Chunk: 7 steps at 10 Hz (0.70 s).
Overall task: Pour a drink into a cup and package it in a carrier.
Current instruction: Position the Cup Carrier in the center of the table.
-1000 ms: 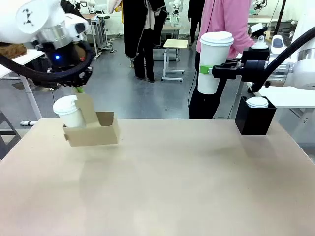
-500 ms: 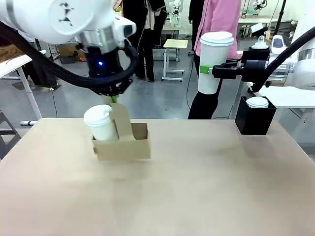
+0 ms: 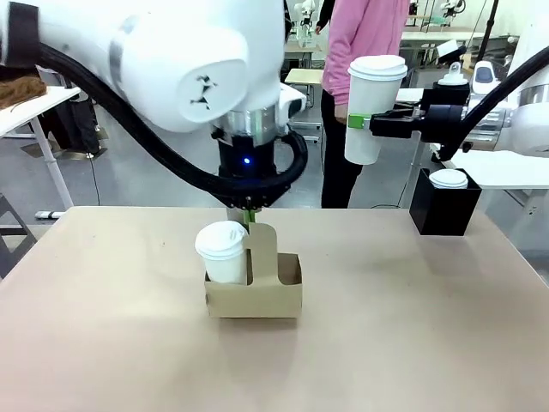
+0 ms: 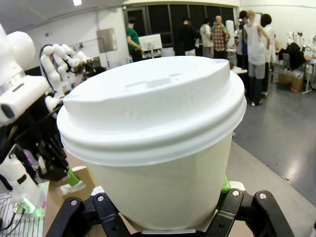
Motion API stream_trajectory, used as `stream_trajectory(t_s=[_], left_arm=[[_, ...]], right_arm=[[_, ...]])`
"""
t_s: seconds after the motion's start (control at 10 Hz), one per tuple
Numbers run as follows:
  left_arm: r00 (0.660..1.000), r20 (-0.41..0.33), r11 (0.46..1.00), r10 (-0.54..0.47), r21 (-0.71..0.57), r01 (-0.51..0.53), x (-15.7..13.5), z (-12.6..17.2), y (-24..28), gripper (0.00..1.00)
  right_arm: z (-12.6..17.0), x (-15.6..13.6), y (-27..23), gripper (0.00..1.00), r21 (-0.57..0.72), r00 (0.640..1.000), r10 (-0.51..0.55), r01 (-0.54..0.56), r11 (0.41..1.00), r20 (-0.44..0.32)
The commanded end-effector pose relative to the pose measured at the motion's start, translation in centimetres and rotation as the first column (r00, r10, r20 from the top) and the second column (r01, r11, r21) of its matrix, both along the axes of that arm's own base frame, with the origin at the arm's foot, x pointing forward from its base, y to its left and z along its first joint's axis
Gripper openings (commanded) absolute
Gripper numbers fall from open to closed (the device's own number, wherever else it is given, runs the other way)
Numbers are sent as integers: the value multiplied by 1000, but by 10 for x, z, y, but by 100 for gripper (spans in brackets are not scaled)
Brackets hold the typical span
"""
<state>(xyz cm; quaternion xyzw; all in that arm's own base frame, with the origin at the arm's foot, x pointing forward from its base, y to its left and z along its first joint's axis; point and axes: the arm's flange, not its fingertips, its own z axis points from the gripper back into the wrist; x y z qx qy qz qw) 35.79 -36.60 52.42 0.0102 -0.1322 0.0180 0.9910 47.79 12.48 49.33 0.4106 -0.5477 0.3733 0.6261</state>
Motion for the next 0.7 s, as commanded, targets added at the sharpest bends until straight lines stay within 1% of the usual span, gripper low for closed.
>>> stream_trajectory(t_s=[0.0, 0.3, 0.6], left_arm=[[999, 36, 1000, 23, 13, -24, 0, -2, -13, 2], [998, 60, 1000, 13, 16, -14, -13, -14, -26, 2], [998, 69, 999, 1, 34, -3, -18, -28, -33, 2]], right_arm=[[3, -1, 1, 81, 5, 1000, 4, -4, 1000, 4], [3, -1, 1, 81, 5, 1000, 4, -4, 1000, 4], [3, -1, 1, 81, 5, 1000, 4, -4, 1000, 4]])
